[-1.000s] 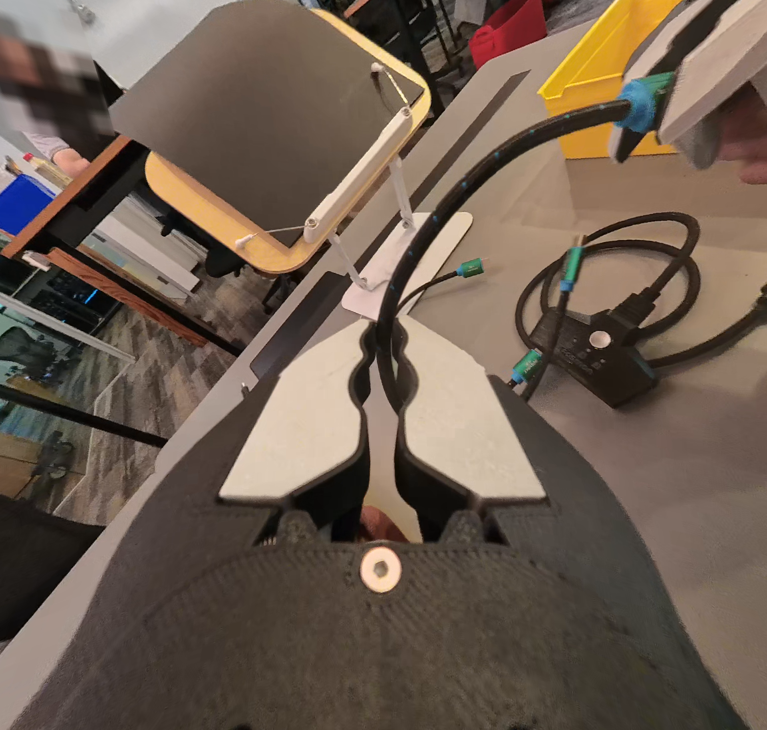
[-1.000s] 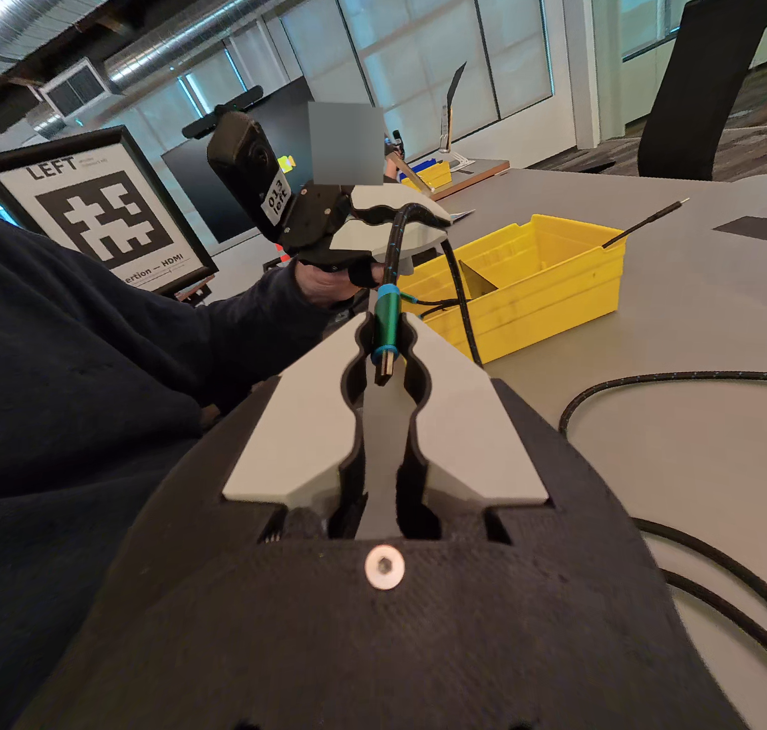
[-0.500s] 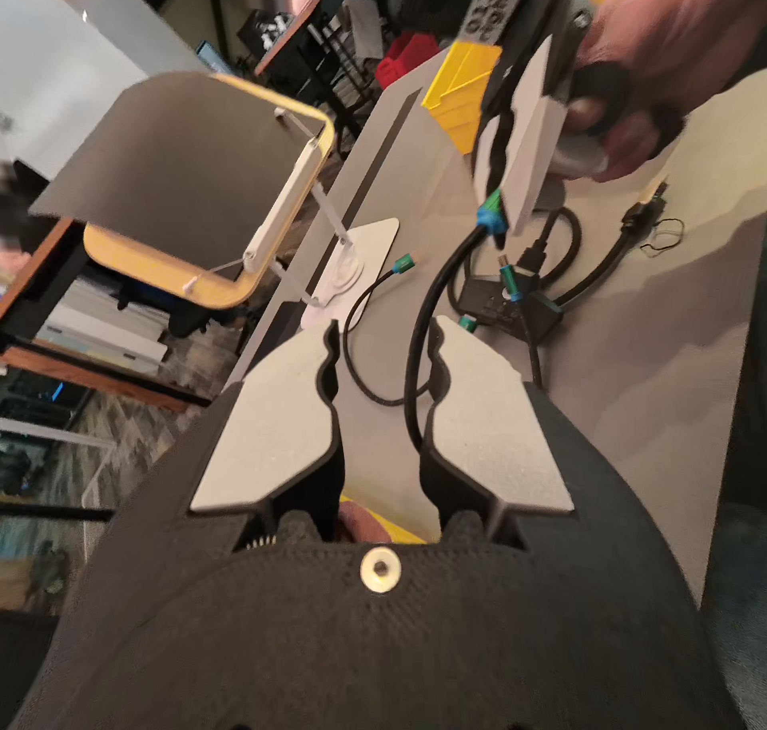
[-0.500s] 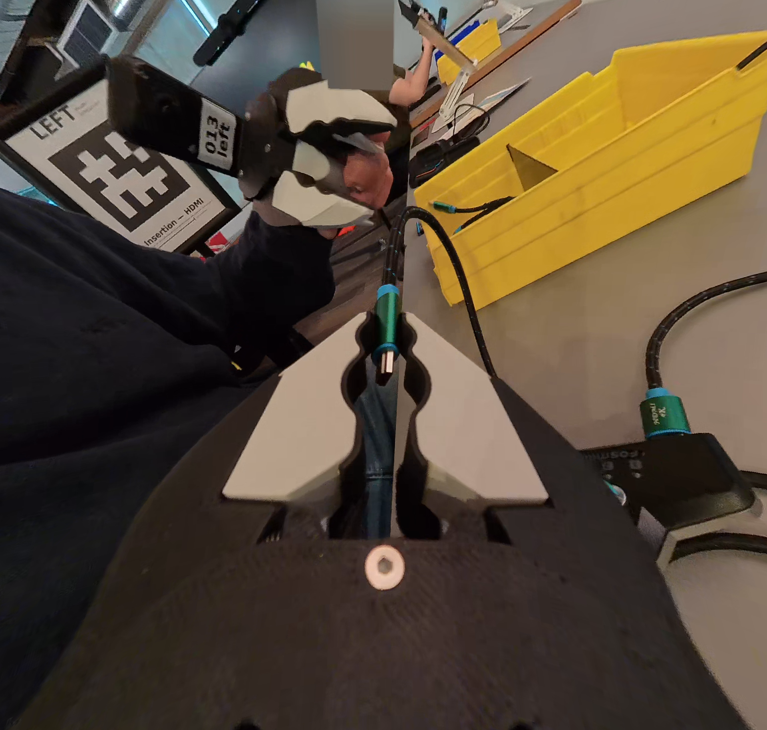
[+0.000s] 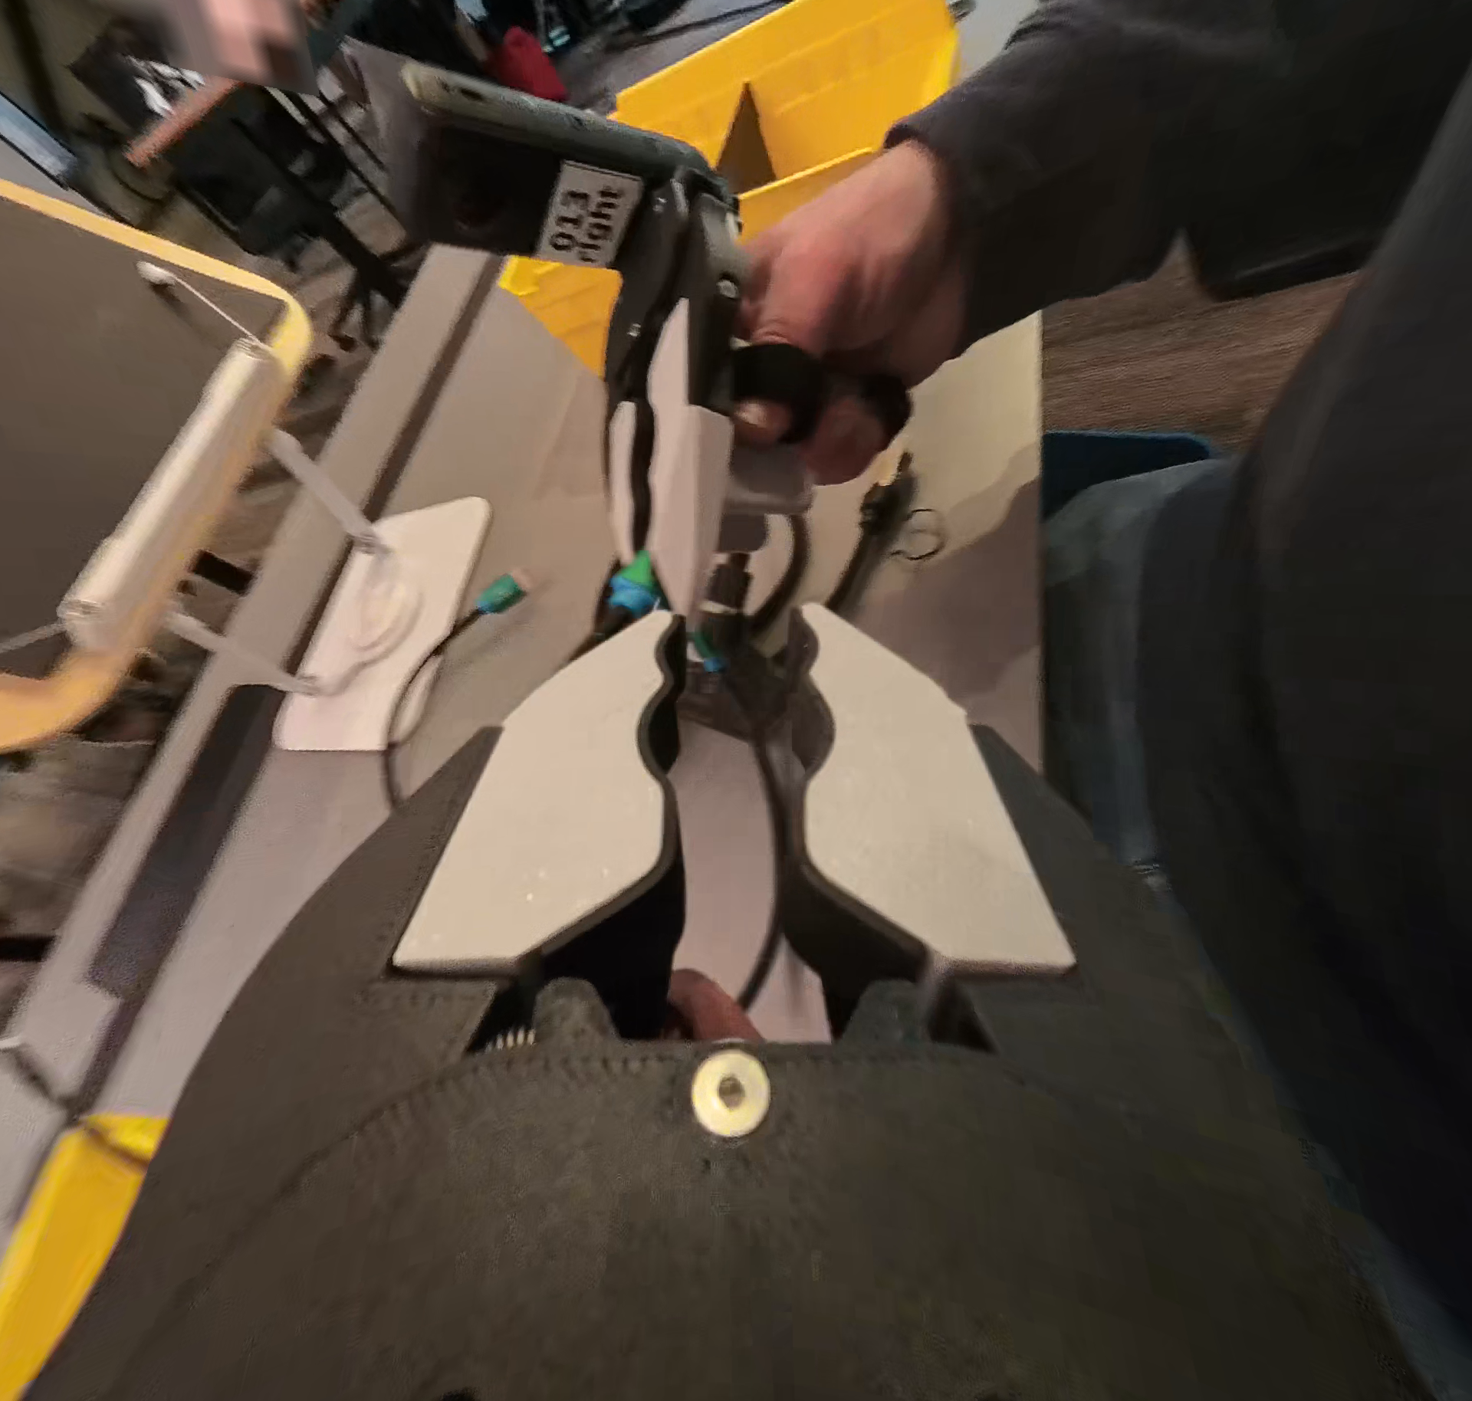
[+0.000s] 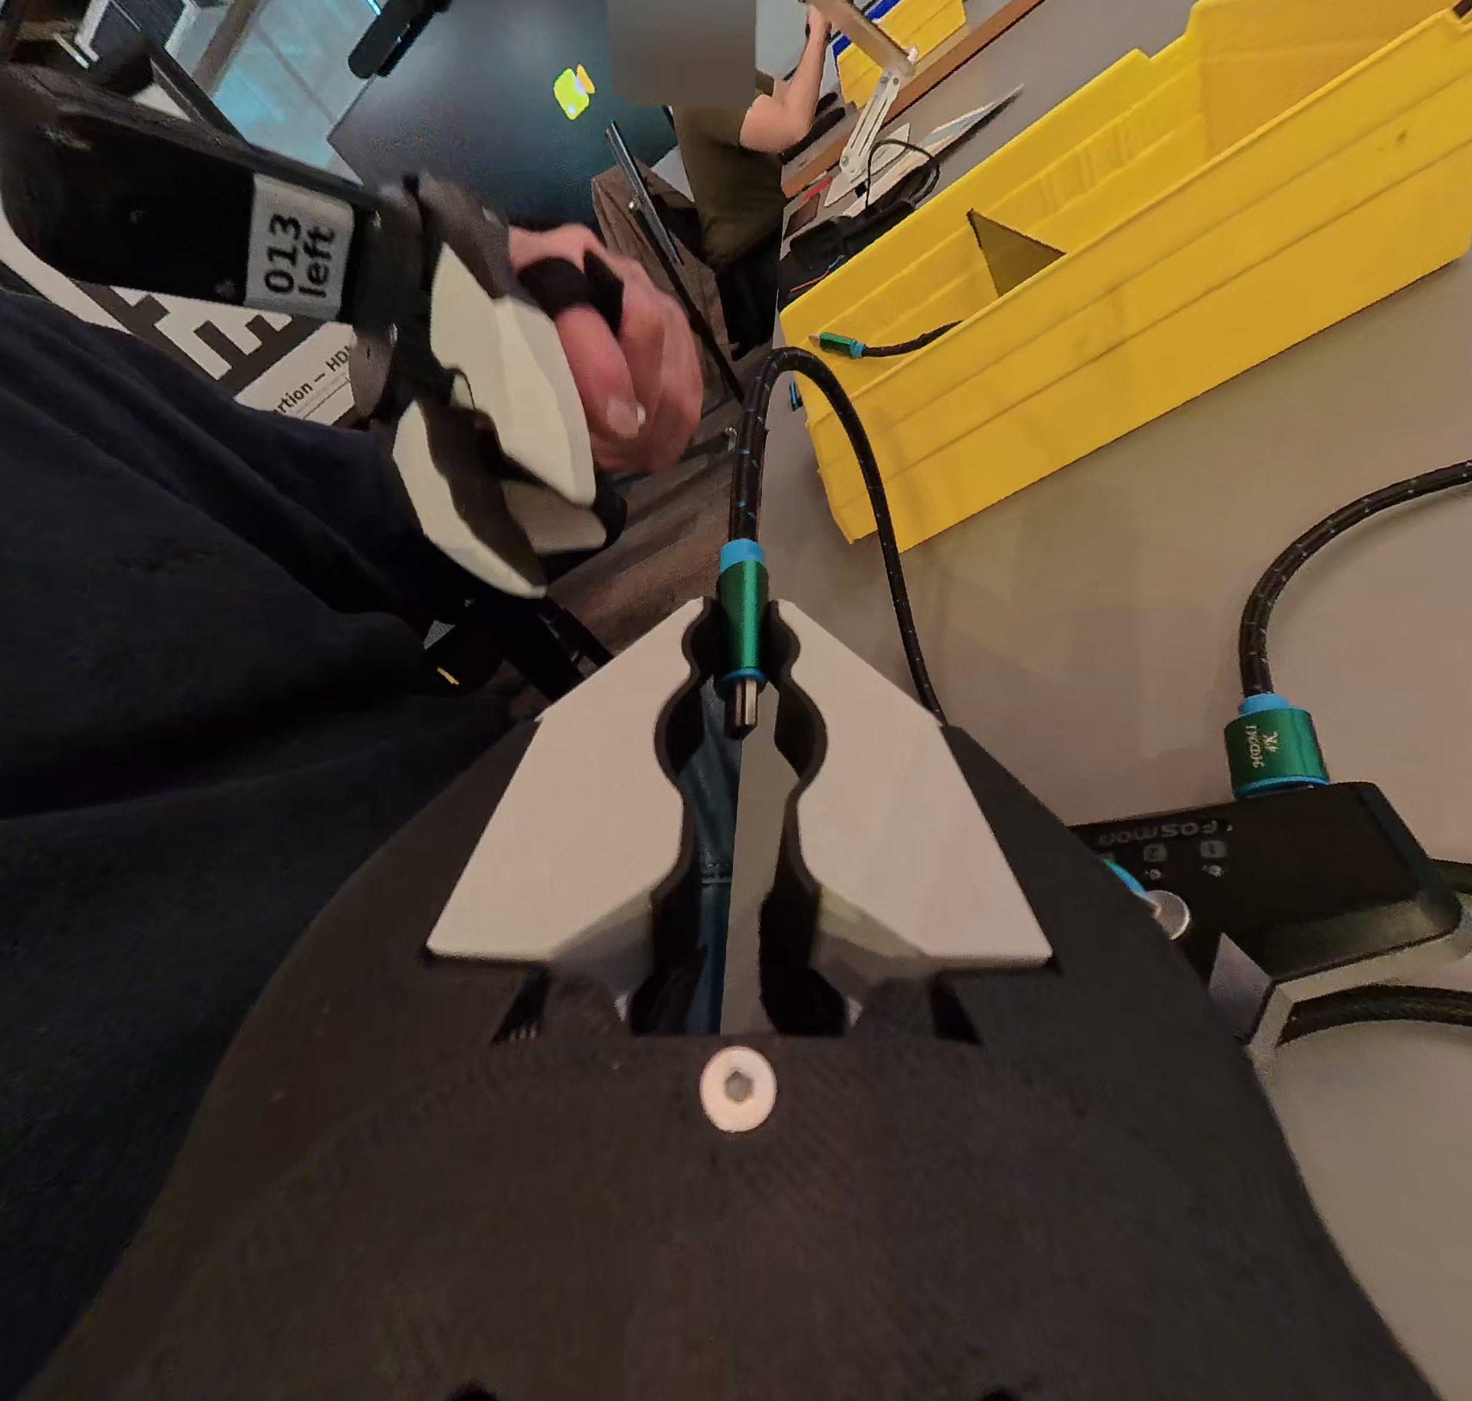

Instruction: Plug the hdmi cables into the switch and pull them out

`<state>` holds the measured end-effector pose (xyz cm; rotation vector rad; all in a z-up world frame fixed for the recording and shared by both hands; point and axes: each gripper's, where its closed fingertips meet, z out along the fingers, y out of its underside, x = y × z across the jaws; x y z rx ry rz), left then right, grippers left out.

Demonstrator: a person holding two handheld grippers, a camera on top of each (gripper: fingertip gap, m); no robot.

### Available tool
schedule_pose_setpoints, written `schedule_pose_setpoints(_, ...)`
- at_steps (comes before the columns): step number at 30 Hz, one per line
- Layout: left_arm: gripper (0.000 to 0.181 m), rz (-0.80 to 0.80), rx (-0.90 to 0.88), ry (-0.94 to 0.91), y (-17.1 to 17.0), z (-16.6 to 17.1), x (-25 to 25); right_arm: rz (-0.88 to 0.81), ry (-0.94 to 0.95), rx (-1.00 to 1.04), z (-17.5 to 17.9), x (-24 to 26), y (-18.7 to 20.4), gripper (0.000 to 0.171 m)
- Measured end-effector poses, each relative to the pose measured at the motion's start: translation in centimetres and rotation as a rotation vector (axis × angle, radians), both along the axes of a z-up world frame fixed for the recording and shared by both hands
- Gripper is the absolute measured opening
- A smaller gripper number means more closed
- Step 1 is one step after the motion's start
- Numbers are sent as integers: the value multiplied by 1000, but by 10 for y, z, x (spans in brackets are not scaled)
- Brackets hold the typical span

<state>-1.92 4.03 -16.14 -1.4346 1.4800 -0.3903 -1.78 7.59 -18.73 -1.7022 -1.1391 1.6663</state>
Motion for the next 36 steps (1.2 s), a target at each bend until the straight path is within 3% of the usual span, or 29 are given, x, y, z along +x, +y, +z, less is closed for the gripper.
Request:
schedule_pose_setpoints(4, 28, 96, -175, -64, 1, -29, 1, -5, 14, 16, 1, 2, 1, 9)
schedule_pose_setpoints(10, 35, 242, -531, -357, 14, -43, 6, -18, -45, 188, -2, 3, -3, 10)
schedule_pose_setpoints(18, 40, 309, -618, -503, 27, -48, 12, -64, -101, 362, -7, -1, 0, 10)
schedule_pose_setpoints(27, 43, 239, -846, -703, 36, -29, 11, -110, -338, 958, -17, -8, 4, 11)
schedule_pose_setpoints(36, 37, 143, -1126, -863, 35, -23, 9, -103, -425, 1275, -14, -9, 2, 10)
